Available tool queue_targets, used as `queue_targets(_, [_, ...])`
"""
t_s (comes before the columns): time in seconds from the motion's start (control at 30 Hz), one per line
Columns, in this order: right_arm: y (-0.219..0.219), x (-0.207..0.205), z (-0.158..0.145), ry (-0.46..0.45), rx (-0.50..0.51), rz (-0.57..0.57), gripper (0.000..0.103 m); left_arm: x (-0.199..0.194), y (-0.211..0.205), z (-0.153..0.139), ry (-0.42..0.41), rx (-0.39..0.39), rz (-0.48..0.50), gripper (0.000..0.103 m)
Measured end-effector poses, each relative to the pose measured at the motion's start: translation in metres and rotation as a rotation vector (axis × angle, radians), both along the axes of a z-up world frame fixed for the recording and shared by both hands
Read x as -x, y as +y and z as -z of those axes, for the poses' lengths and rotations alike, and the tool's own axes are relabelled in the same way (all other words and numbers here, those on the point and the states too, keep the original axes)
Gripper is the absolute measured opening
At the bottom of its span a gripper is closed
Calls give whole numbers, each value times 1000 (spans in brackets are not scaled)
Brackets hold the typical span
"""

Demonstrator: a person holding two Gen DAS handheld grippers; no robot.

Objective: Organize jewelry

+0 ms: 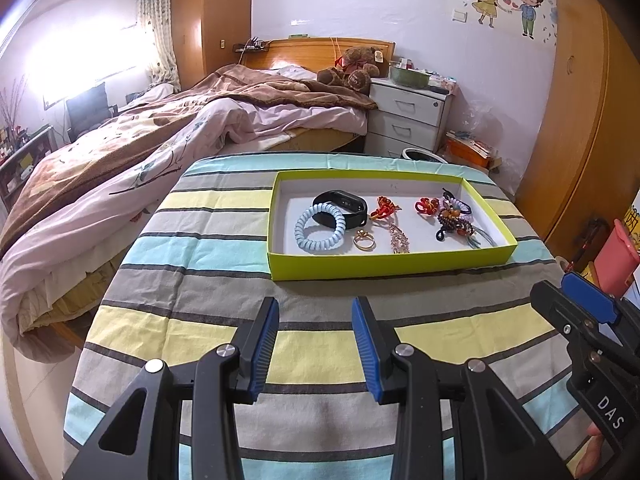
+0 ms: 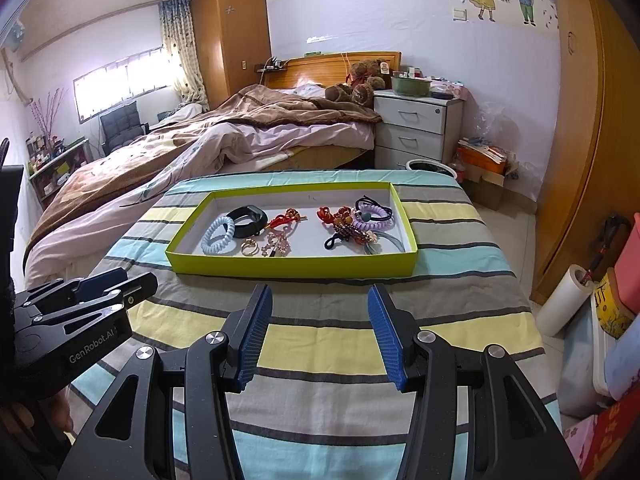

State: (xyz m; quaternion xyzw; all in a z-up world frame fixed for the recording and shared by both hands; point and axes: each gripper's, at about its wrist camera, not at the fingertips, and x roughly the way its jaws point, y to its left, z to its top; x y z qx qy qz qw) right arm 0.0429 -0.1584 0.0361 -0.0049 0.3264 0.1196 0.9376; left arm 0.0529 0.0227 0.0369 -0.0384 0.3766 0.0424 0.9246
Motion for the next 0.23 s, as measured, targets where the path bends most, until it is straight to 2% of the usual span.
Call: queue_targets(0.23, [0, 1, 1, 1, 0, 2, 51, 0, 0, 1, 1, -11, 1, 38])
